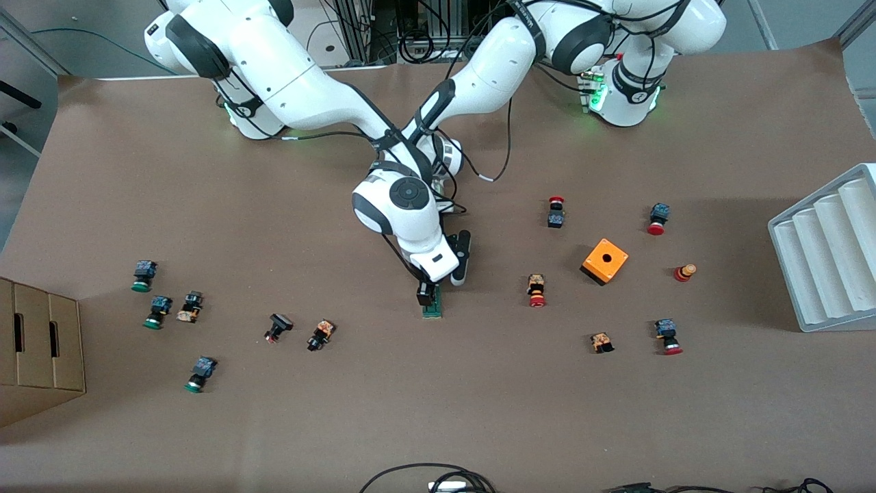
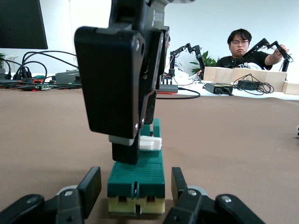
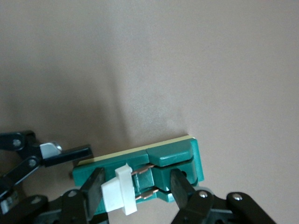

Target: Close load switch with both arms

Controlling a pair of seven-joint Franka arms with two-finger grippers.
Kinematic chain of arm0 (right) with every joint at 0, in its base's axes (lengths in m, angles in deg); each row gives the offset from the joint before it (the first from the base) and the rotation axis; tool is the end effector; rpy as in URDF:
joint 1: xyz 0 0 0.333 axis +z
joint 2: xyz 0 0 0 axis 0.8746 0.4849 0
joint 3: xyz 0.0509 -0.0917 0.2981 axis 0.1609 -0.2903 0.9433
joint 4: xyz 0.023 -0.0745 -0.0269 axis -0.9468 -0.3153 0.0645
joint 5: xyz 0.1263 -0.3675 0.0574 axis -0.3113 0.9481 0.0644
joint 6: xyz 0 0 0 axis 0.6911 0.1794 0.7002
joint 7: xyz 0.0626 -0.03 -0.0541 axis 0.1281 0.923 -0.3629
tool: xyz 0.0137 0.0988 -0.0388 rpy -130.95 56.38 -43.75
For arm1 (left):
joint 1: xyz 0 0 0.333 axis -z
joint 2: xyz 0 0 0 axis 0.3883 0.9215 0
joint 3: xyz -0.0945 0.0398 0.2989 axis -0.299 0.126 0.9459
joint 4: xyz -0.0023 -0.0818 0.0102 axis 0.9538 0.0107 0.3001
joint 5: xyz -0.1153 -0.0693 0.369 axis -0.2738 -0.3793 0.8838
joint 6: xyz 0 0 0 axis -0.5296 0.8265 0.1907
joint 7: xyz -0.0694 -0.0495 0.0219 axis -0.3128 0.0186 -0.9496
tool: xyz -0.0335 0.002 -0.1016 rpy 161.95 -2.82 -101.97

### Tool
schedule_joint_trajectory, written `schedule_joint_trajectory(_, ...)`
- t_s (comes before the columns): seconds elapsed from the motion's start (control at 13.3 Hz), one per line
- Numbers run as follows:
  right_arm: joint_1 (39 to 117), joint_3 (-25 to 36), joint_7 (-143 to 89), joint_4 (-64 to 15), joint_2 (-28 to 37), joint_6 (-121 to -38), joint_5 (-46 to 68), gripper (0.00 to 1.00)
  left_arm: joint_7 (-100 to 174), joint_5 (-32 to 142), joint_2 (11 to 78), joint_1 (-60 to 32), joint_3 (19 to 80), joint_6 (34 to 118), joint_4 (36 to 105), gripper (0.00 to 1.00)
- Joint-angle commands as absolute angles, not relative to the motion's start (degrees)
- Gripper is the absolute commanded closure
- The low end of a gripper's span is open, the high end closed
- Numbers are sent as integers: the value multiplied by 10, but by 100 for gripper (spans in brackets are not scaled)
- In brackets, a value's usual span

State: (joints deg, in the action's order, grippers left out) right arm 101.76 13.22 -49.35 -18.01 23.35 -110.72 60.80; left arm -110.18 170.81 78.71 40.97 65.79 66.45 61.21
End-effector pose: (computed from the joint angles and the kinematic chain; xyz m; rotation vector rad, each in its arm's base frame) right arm 0.5214 0.4819 0.2055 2.3402 1.9360 0.3159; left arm 0.3368 -0.5616 0.0359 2.3695 0.1037 2.0553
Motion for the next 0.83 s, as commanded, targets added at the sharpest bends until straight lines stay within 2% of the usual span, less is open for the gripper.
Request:
schedule_joint_trajectory(0.0, 1015, 124, -490, -175, 236, -1131, 624, 34, -1114, 1718, 798, 414, 662, 654, 605, 31)
schedule_joint_trajectory(0.75, 1010, 124, -504, -171, 227, -1131, 623, 37, -1114, 1718, 798, 414, 662, 654, 606, 31)
